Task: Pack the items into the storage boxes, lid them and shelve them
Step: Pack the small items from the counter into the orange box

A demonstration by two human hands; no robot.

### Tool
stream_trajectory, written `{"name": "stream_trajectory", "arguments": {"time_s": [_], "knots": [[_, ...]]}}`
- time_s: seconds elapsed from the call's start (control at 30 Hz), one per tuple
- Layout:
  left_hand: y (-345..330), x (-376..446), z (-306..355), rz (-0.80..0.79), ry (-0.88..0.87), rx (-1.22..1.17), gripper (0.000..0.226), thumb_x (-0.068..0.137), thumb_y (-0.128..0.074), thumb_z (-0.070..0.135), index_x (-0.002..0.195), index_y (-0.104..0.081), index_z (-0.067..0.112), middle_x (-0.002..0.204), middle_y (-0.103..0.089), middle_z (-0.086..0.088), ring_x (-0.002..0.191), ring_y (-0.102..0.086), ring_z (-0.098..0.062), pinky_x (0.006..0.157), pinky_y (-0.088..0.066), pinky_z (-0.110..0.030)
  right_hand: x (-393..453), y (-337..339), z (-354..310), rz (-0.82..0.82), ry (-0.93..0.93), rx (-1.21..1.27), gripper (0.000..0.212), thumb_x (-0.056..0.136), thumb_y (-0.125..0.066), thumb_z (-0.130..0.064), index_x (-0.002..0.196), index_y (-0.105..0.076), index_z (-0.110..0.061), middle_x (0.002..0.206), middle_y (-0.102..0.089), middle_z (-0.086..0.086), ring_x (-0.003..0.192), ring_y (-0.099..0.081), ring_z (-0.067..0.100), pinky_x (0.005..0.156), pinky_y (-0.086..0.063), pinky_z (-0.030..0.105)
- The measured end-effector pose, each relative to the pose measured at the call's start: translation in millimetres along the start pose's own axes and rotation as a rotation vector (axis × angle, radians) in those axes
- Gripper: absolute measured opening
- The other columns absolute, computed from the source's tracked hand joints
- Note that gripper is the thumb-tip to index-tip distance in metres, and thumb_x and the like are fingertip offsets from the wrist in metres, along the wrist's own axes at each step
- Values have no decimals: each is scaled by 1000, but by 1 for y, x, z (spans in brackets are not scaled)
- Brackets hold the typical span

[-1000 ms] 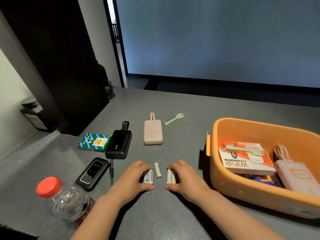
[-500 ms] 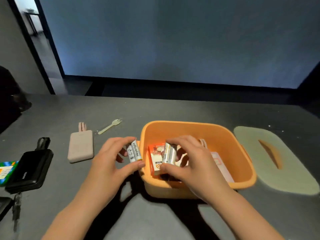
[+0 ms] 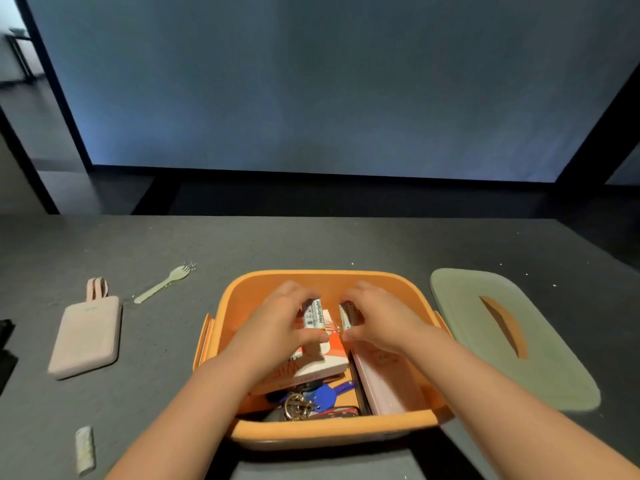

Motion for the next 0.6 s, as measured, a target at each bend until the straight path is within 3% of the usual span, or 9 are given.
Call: {"name": "stream_trajectory", "arguments": {"time_s": [0.23,0.37,0.5,0.6], "knots": [[-6,-4,-15,-32,43,-10,65,73,-76,37,131,-47,28,117,-45,13,102,-45,-1,84,-36,-16,24,-23,1,-46,1,-139,28,78,-71,-31,102,-62,-19,104,-57,1,92,-57,22,68,-42,30],[-13,-4,-13,-68,44,-4,65,73,-76,37,132,-47,29,119,-46,13,104,-45,-2,90,-39,-19,28,-40,0,-77,9,-193,27,77,-71,-34,99,-63,-21,99,-62,0,88,-60,22,64,-39,29],[-13,-5,-15,-80,50,0,65,73,-76,36,131,-48,29,119,-46,12,106,-45,-3,89,-38,-18,23,-34,5,-90,-31,-61,32,73,-76,-33,102,-65,-26,98,-64,-3,85,-57,17,64,-41,28],[-14,-5,-14,-71,38,-13,64,73,-76,36,130,-49,29,117,-46,14,105,-46,-2,82,-36,-12,12,-7,7,10,-72,79,35,76,-75,-29,109,-65,-27,104,-63,-8,92,-58,13,70,-44,27]]}}
Point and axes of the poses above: each hand's wrist, its own x-axis towards the middle knuckle, its own y-axis out of the back of the hand, z = x × y, the point moved 10 cm from there along x, towards the middle knuckle
